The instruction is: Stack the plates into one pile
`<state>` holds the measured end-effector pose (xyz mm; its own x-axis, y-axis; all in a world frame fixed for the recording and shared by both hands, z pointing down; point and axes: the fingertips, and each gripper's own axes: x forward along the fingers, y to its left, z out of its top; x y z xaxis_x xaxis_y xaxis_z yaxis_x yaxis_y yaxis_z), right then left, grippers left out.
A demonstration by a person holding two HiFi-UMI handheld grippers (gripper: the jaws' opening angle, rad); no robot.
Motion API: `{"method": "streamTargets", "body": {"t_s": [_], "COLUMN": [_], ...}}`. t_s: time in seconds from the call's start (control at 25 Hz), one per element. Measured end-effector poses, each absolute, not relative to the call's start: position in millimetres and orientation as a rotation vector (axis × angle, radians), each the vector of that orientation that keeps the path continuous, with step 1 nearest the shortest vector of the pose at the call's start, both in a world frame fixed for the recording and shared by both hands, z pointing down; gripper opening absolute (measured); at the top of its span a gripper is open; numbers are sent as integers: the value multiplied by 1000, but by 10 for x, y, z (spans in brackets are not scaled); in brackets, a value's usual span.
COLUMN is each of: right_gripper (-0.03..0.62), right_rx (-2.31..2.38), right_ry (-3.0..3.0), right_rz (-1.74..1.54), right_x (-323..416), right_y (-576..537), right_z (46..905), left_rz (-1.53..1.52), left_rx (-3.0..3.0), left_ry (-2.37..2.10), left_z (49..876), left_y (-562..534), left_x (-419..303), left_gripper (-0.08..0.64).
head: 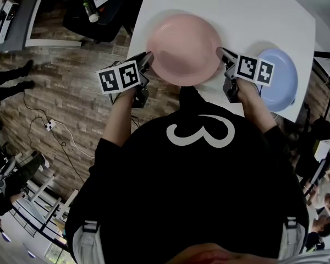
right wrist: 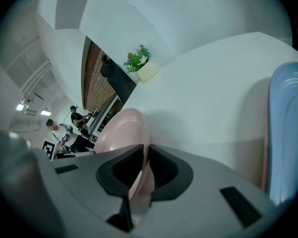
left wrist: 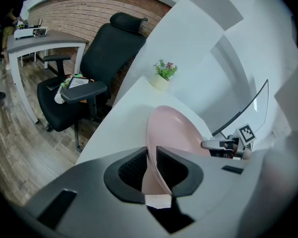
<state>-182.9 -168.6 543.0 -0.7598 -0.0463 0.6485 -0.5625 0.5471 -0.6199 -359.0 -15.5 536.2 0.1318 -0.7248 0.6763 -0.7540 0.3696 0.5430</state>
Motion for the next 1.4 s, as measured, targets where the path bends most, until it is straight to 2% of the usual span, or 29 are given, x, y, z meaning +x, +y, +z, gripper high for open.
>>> {"method": "streamTargets", "body": {"t_s": [0.64,1.4], "right_gripper": [51,48], "right_rx": [511,638], "right_ry": [-2291,-2393], "right_rz": [1160,1186], "right_x": [-1573,-738], "right_y": [-1436,-1049], "right_z": [5107,4861], "left_rz": [50,141], "left_rx": [1426,1560], "left_ry": [-1650,-1659], "left_z": [4955,4638], "left_y": [84,329], "left_x": [-3349,-2650], "left_gripper": [72,71]}}
